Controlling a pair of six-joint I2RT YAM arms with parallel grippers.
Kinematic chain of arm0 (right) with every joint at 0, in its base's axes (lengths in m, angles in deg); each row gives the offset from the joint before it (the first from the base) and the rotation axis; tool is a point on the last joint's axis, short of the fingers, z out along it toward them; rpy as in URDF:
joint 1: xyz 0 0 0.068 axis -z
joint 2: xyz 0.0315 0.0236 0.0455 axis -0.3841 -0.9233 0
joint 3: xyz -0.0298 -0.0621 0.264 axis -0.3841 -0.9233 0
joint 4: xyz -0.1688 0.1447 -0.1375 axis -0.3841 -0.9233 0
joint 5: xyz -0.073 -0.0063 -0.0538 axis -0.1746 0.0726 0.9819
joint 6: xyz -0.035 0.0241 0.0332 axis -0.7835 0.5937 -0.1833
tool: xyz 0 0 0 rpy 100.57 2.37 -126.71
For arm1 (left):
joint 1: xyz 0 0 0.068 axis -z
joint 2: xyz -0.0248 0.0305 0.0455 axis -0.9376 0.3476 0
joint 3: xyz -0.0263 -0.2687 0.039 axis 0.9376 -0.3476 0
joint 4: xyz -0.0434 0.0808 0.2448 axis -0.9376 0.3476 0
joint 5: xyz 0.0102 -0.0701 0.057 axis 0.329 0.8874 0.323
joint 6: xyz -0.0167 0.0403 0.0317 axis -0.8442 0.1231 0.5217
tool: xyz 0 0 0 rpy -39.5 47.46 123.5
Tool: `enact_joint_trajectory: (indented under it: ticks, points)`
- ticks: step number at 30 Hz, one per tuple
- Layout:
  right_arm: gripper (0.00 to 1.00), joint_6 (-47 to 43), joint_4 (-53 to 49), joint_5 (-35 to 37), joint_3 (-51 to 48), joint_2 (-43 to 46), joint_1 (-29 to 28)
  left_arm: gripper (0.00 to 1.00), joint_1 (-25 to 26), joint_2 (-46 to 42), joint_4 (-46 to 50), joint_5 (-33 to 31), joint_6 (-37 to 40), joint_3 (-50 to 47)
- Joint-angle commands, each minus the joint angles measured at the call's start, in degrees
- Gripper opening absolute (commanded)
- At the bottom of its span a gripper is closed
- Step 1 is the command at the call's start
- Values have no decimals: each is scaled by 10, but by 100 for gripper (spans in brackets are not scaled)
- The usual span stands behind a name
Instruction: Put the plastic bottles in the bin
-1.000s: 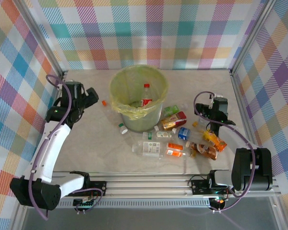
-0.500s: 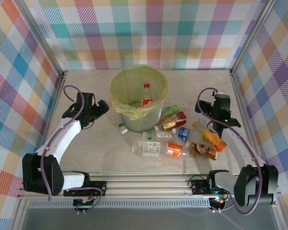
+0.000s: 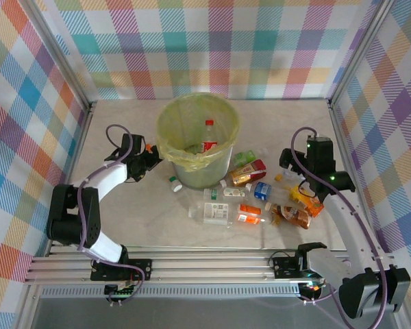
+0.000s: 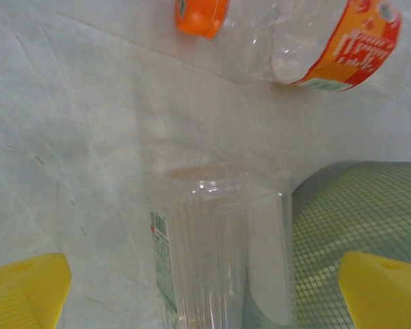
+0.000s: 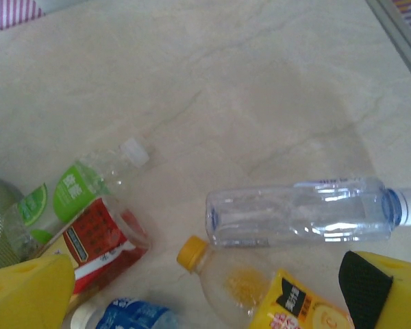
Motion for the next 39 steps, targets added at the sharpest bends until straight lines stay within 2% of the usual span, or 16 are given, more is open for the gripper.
enact_joint_trajectory:
  ticks: [1,12,20,23,31,39]
  points:
    - [100,23,-51,4,24,-1,-10,100,1,27,-34,28,-10,16]
    - [100,33,-60,8,33,-23,-37,95,2,85,-55,38,-20,24]
    - [100,41,-54,9,35,-25,-48,87,3,96,-66,36,-35,7]
    - [100,43,-55,9,34,-23,-51,82,2,97,-73,35,-37,1]
    - [100,47,-62,12,33,-11,-56,59,2,82,-57,9,-25,1]
    - [100,49,-63,-2,33,13,-57,40,-1,11,15,-67,22,18]
